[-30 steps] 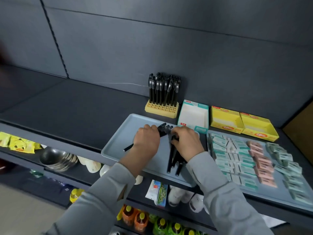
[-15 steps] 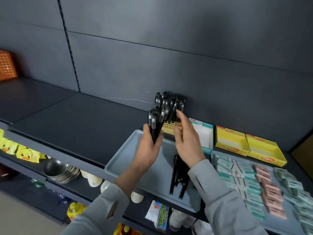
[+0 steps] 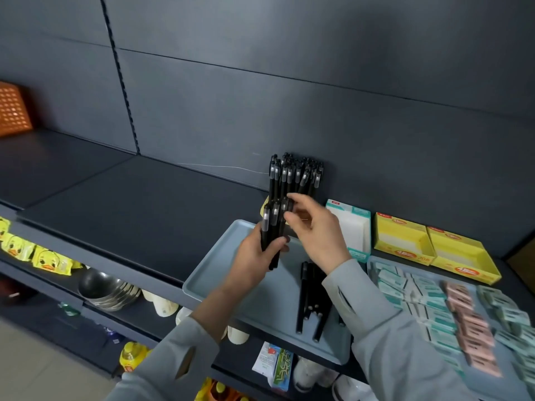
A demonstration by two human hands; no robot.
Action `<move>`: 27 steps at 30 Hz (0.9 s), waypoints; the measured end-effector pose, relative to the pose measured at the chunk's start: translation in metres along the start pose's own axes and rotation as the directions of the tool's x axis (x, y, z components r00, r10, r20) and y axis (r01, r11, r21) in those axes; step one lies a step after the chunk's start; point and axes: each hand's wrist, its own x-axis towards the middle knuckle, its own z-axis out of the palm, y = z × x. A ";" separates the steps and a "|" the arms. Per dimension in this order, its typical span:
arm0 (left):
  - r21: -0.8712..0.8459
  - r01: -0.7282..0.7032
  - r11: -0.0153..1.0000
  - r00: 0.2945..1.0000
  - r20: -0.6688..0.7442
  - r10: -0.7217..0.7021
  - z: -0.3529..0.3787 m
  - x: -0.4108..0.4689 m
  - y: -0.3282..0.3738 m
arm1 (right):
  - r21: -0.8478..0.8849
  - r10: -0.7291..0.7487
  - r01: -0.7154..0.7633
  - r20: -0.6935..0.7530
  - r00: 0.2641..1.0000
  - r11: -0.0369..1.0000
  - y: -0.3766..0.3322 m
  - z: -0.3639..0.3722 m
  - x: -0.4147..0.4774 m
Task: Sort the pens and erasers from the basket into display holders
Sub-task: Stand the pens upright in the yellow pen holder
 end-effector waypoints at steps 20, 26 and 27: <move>-0.293 0.279 0.914 0.959 0.127 -0.253 -0.032 0.101 0.007 | -0.216 0.067 -0.160 -0.383 0.921 0.963 0.024 -0.026 0.094; -0.376 0.327 0.867 0.944 0.164 -0.285 -0.042 0.112 0.000 | -0.302 0.048 -0.187 -0.414 0.909 0.935 0.038 -0.003 0.101; -0.383 0.328 0.864 0.944 0.169 -0.283 -0.043 0.114 -0.002 | -0.320 0.055 -0.202 -0.413 0.909 0.926 0.042 -0.001 0.102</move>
